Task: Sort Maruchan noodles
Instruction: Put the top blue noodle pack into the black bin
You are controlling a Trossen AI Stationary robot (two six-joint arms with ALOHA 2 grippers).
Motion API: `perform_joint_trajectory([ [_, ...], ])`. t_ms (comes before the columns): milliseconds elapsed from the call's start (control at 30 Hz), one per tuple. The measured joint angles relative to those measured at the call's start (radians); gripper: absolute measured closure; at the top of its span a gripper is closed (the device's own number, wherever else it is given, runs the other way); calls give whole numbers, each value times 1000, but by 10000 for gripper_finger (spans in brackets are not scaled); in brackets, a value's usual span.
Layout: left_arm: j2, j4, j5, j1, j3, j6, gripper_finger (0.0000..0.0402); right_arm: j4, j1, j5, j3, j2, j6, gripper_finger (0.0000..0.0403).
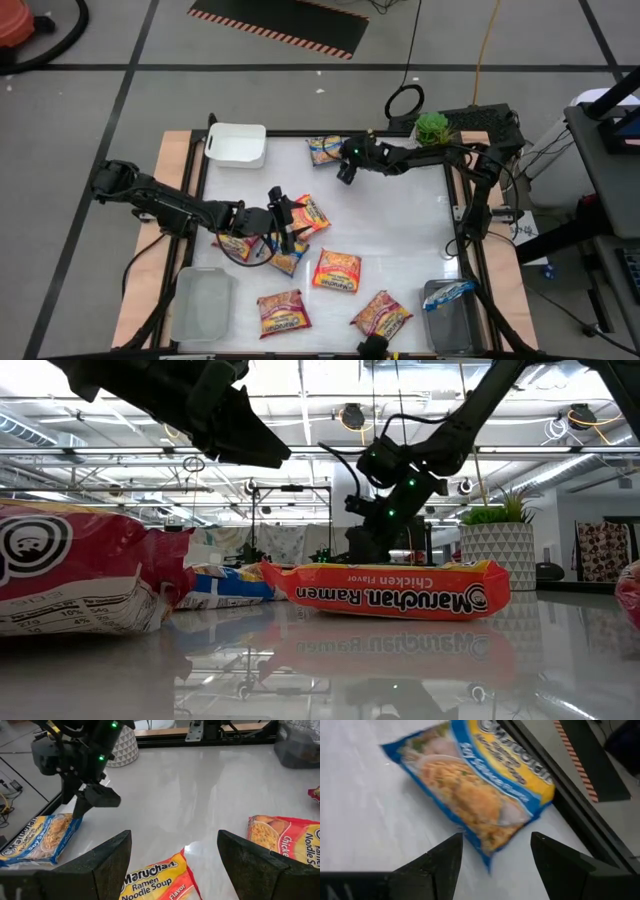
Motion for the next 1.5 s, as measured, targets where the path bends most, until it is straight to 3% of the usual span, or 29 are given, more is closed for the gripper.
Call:
perform_joint_trajectory([
  [267,0,0,0,0,0,0,103,25,-43,-132,1,8,-4,174],
  [667,0,0,0,0,0,4,103,27,-42,-136,1,76,-16,184],
  [833,0,0,11,0,0,13,103,34,-42,-137,1,76,-42,234],
  [1133,0,0,11,0,0,16,103,37,-32,-133,1,75,-91,389],
  [1333,-2,-1,-82,15,0,-37,103,-17,4,-70,0,40,-121,401],
  [1500,-30,-9,-165,74,0,-177,103,-92,38,6,0,-51,-132,402],
])
